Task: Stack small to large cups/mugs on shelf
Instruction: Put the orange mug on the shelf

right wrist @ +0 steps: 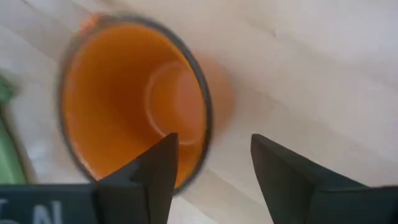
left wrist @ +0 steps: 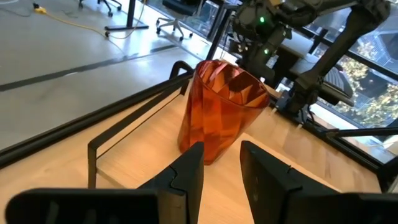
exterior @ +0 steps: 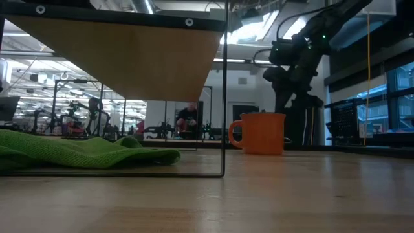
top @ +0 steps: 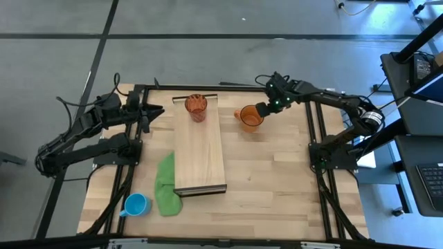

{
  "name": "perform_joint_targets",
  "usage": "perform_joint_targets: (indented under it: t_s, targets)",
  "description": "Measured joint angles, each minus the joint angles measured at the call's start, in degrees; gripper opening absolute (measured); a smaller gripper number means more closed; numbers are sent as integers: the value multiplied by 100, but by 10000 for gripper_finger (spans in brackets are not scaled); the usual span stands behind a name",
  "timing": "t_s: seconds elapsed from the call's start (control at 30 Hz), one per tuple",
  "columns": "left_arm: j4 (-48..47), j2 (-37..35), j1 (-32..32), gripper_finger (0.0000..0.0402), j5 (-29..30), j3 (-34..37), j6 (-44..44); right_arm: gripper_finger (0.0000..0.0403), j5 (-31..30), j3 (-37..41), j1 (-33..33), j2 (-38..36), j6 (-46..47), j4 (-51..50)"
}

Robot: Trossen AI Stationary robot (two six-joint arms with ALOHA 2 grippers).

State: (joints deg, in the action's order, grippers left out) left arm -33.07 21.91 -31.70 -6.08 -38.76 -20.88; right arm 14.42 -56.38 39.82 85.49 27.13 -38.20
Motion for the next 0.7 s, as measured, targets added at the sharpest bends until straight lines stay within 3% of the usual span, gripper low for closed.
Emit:
perform_joint_targets:
  t_s: [0.27, 0.7]
  targets:
    - [3, 3, -1, 99, 230, 0, 42, 182, 70, 249, -145, 0, 385, 394]
    - [3, 11, 1, 98, 248, 0, 188, 36, -387, 393, -265, -15, 821, 477]
